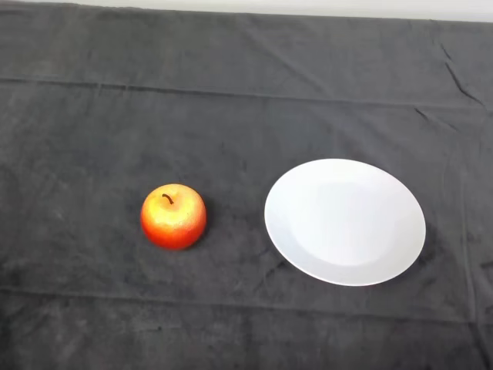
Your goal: Move the apple to the plate
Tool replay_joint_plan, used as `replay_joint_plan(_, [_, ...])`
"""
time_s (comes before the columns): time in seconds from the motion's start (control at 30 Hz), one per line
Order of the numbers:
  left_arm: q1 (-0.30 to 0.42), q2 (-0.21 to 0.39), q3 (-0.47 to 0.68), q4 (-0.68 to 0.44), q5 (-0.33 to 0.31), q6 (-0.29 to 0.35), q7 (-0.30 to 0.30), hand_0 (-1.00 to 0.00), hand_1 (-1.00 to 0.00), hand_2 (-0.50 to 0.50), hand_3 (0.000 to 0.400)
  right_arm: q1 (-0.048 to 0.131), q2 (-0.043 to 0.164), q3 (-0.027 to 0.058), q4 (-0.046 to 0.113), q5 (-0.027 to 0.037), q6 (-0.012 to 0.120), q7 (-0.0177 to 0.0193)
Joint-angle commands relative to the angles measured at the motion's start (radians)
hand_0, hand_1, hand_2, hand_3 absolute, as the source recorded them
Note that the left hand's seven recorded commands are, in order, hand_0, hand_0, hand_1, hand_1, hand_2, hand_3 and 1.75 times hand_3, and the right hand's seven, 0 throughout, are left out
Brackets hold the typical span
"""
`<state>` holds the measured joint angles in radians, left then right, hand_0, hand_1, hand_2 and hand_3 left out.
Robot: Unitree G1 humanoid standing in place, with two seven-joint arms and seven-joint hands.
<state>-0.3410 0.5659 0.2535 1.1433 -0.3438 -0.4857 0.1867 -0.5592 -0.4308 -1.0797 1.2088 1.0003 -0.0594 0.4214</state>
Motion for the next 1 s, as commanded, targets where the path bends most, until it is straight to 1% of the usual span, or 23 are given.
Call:
replay_joint_plan(0.03, [-0.033,-0.004,0.037,0.039,0.019,-0.018,-0.01,0.0,0.0,0.0,0.0,0.005,0.003,0.0119,-0.028,0.0218,-0.01,0.0028])
replay_joint_plan(0.47, [-0.033,-0.006,0.053,0.037,0.038,-0.018,-0.016,0.0,0.0,0.0,0.0,0.005,0.003,0.0127,-0.028,0.0225,-0.01,0.0027])
replay_joint_plan(0.6, [-0.05,-0.006,0.052,0.043,0.051,-0.019,-0.007,0.0,0.0,0.0,0.0,0.005,0.003,0.0129,-0.028,0.0227,-0.01,0.0027])
replay_joint_plan(0.77, [-0.068,-0.002,0.047,0.046,0.076,-0.043,0.006,0.0,0.0,0.0,0.0,0.005,0.003,0.0131,-0.028,0.023,-0.01,0.0027])
replay_joint_plan(1.0, [-0.111,-0.02,0.007,0.039,0.145,-0.094,0.057,0.0,0.0,0.0,0.0,0.005,0.003,0.0134,-0.028,0.0234,-0.01,0.0028])
